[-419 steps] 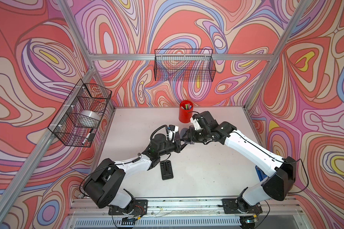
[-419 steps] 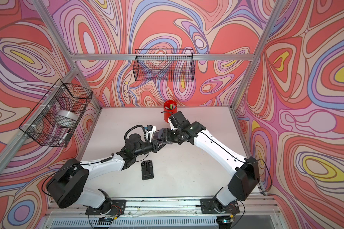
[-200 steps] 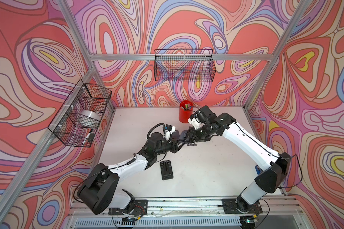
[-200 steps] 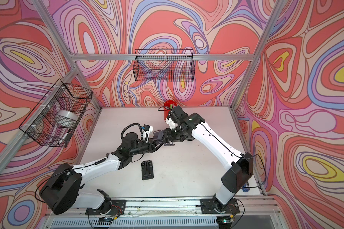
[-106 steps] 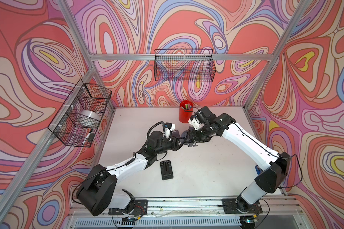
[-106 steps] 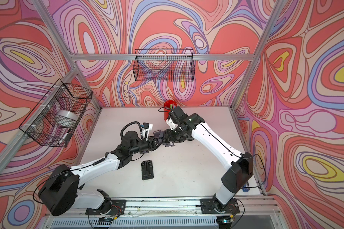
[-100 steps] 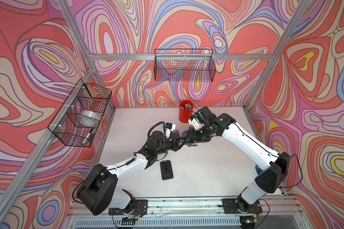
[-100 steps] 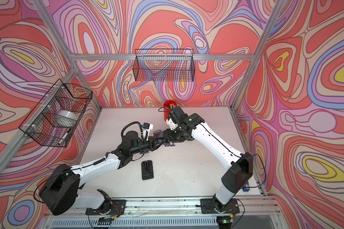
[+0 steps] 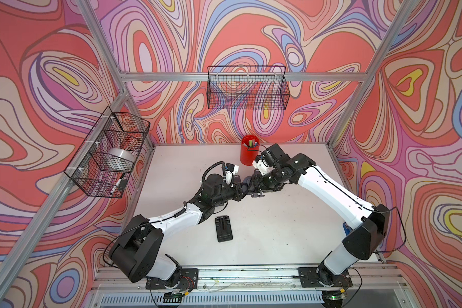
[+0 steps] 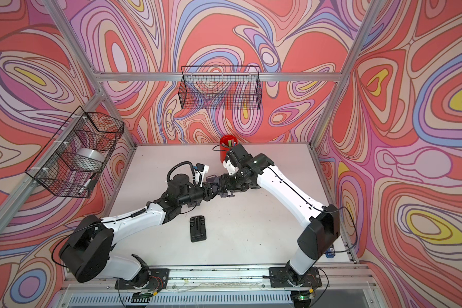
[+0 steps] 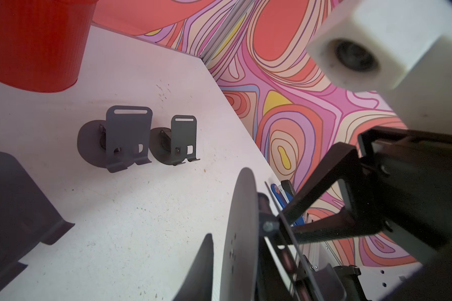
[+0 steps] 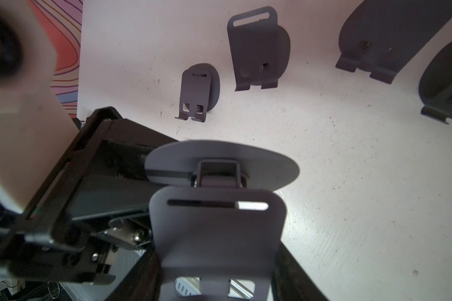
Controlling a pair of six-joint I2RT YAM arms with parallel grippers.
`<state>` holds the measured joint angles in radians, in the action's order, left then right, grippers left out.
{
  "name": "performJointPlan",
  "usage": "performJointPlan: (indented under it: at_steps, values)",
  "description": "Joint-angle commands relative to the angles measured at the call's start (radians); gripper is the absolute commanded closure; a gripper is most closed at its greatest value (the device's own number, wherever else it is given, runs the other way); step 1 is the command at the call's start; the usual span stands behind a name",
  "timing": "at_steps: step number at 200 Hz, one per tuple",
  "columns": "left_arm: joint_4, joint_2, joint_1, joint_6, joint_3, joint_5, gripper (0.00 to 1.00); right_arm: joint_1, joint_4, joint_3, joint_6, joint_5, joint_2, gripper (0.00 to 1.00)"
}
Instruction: Open the phone stand
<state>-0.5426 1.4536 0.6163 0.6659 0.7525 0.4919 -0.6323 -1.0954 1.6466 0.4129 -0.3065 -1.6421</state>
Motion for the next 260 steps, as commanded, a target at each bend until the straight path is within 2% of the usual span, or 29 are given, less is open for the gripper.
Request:
performJointPlan:
  at_steps: [1,46,79,110,131,155,190,225,237,260]
  values:
    - [-0.053,0.017,0.003,0.004,0.019,0.010,0.89,-0.001,0.019,-0.007,0.007,-0.014,0.033,0.97]
    - [-0.025,0.011,0.003,-0.065,0.006,0.013,0.97,0.000,-0.016,0.044,0.001,-0.050,0.010,0.97]
    - [0.013,0.001,0.003,-0.127,0.011,0.004,0.98,0.000,-0.057,0.081,-0.012,-0.067,-0.005,0.97]
    - [0.006,0.003,0.003,-0.117,0.019,0.010,0.98,0.000,-0.051,0.077,-0.009,-0.065,-0.005,0.94]
    - [-0.061,0.012,0.003,-0.071,0.013,0.039,0.98,0.000,-0.012,0.039,-0.003,-0.057,0.013,0.80]
    - [-0.124,0.027,0.001,-0.032,0.015,0.075,1.00,0.000,0.049,-0.015,0.009,-0.053,0.054,0.53]
    - [-0.143,0.035,-0.007,-0.045,0.044,0.136,1.00,0.005,0.118,-0.083,0.007,-0.031,0.132,0.29]
    - [-0.132,0.051,-0.017,-0.064,0.082,0.189,1.00,0.041,0.190,-0.134,0.004,-0.055,0.197,0.16]
    - [-0.135,0.056,-0.022,-0.077,0.089,0.216,1.00,0.056,0.209,-0.144,0.001,-0.071,0.213,0.16]
    - [-0.218,0.087,-0.059,-0.056,0.094,0.316,1.00,0.119,0.272,-0.193,-0.004,-0.140,0.257,0.24]
